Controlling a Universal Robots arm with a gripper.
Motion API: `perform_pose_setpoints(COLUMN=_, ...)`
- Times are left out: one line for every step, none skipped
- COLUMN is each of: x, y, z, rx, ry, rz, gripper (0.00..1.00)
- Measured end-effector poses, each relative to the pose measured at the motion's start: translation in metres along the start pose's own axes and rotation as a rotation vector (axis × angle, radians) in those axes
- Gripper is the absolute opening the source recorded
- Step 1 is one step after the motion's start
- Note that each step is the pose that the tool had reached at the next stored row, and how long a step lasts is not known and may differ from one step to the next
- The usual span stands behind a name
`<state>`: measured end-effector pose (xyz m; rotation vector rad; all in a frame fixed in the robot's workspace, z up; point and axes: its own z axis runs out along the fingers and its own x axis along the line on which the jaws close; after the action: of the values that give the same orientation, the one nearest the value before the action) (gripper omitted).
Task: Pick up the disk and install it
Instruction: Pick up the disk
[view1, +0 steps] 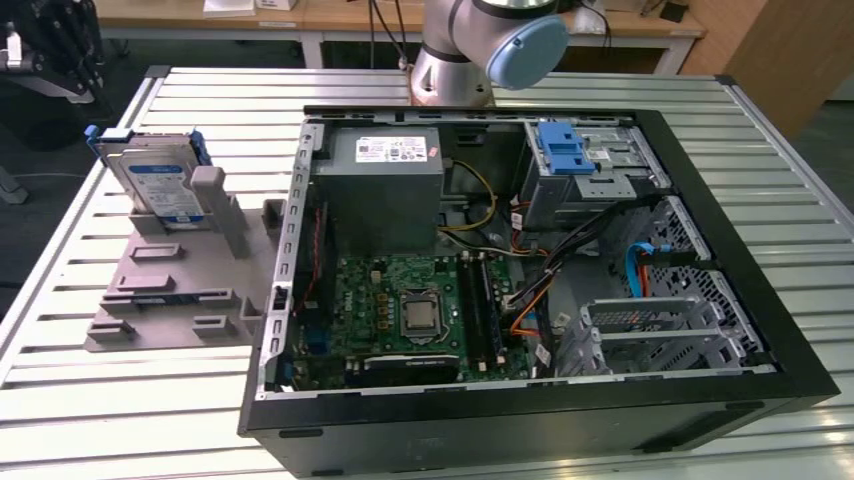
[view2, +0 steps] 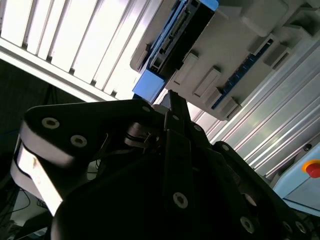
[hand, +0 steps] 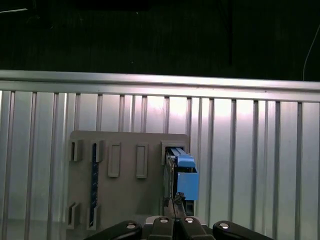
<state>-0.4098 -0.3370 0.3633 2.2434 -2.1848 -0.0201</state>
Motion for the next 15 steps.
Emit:
perform_pose_setpoints(x=0.0000, y=0.0000, z=0.0000, rx=0.0000, ry=0.0000, rz=0.000, gripper=0.11)
perform_pose_setpoints(x=0.0000, y=0.0000, z=0.0000, rx=0.0000, ry=0.0000, rz=0.000, gripper=0.11)
perform_pose_setpoints(x=0.0000, y=0.0000, z=0.0000, rx=0.0000, ry=0.0000, rz=0.000, gripper=0.11)
perform_pose_setpoints(x=0.0000, y=0.0000, z=0.0000, rx=0.0000, ry=0.0000, rz=0.000, gripper=0.11)
perform_pose_setpoints(x=0.0000, y=0.0000, z=0.0000, rx=-0.0001, ry=0.0000, rz=0.000, gripper=0.11)
perform_pose_setpoints(x=0.0000, y=0.0000, z=0.0000, rx=0.0000, ry=0.0000, rz=0.000, gripper=0.11)
perform_pose_setpoints(x=0.0000, y=0.0000, z=0.0000, rx=0.0000, ry=0.0000, rz=0.000, gripper=0.11)
perform_pose_setpoints(x=0.0000, y=0.0000, z=0.0000, rx=0.0000, ry=0.0000, rz=0.000, gripper=0.11)
perform_pose_setpoints(x=0.0000, y=0.0000, z=0.0000, rx=0.0000, ry=0.0000, rz=0.000, gripper=0.11)
perform_pose_setpoints(x=0.0000, y=0.0000, z=0.0001, rx=0.0000, ry=0.0000, rz=0.000, gripper=0.17)
perform_pose_setpoints(x=-0.0002, y=0.0000, z=0.0002, rx=0.0001, ry=0.0000, rz=0.000, gripper=0.17)
perform_pose_setpoints(x=-0.0006, y=0.0000, z=0.0004, rx=0.0002, ry=0.0009, rz=0.000, gripper=0.23)
perform_pose_setpoints(x=-0.0010, y=0.0000, z=0.0006, rx=0.0000, ry=0.0019, rz=0.000, gripper=0.23)
perform_pose_setpoints(x=-0.0017, y=-0.0001, z=0.0009, rx=-0.0002, ry=0.0031, rz=0.000, gripper=0.29)
perform_pose_setpoints(x=-0.0030, y=-0.0001, z=0.0014, rx=-0.0002, ry=0.0038, rz=0.001, gripper=0.35)
